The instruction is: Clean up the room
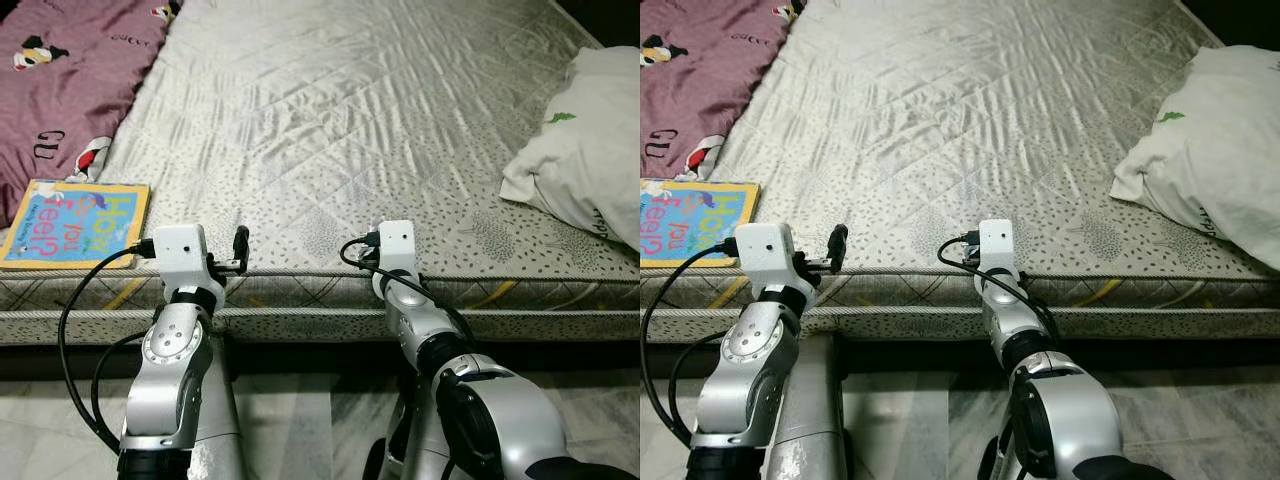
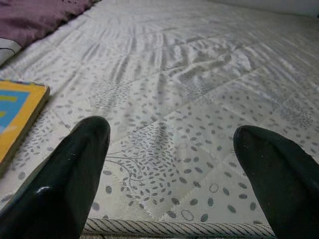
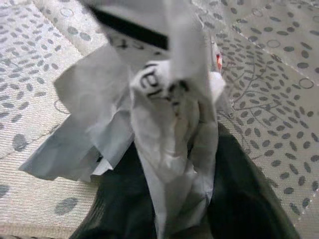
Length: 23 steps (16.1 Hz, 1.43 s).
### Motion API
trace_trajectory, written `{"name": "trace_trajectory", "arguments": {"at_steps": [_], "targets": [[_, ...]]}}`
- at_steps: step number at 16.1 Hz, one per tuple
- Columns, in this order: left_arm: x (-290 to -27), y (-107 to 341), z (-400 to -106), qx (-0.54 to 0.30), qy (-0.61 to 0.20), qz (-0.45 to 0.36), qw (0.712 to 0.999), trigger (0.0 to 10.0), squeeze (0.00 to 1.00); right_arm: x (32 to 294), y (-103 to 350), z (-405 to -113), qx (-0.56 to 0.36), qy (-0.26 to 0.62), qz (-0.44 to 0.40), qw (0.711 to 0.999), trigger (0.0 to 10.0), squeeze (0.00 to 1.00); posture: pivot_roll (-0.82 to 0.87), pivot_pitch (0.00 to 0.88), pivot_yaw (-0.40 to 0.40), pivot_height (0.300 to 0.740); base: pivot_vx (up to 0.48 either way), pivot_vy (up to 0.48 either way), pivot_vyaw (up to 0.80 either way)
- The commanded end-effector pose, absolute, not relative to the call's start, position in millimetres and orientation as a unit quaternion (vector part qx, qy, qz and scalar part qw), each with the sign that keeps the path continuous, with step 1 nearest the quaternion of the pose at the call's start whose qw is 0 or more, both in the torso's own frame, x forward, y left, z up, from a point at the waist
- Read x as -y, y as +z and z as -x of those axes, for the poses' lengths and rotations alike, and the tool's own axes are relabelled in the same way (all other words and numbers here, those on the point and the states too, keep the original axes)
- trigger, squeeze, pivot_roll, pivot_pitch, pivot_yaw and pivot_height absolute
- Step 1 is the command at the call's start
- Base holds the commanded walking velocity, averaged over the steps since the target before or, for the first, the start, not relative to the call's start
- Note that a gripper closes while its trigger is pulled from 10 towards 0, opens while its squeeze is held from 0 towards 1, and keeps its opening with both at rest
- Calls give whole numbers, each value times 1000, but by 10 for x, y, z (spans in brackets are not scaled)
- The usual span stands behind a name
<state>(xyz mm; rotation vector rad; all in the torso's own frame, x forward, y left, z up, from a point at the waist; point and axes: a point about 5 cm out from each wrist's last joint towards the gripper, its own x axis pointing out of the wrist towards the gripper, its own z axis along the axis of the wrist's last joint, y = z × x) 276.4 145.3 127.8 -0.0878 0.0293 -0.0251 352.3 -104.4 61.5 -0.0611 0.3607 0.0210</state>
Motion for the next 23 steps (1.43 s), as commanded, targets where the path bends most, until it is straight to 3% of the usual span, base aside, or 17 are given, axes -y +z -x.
{"name": "trace_trajectory", "arguments": {"at_steps": [1,6,12,20,23], "targets": [[-1450,1276,-2778,-14,-14,41,999,10000,0,1053,619,-3533,-184,11,27,982,0,0,166,34,-53,483,0,0,0],[-1435,1258,-2795,-13,-14,42,999,10000,0,1091,625,-3538,-179,8,22,984,0,0,152,38,-50,483,0,0,0],[-1443,1179,-2834,-18,-8,42,999,10000,0,1113,817,-3589,-107,43,-19,993,0,0,76,0,-27,483,0,0,0],[-1534,1325,-2953,18,-3,32,999,10000,0,1332,880,-3079,-26,65,-56,996,0,0,13,0,9,483,0,0,0],[-1607,1209,-2827,4,-16,0,1000,10000,0,1407,954,-2832,3,77,-48,996,0,0,1,0,24,483,0,0,0]]}}
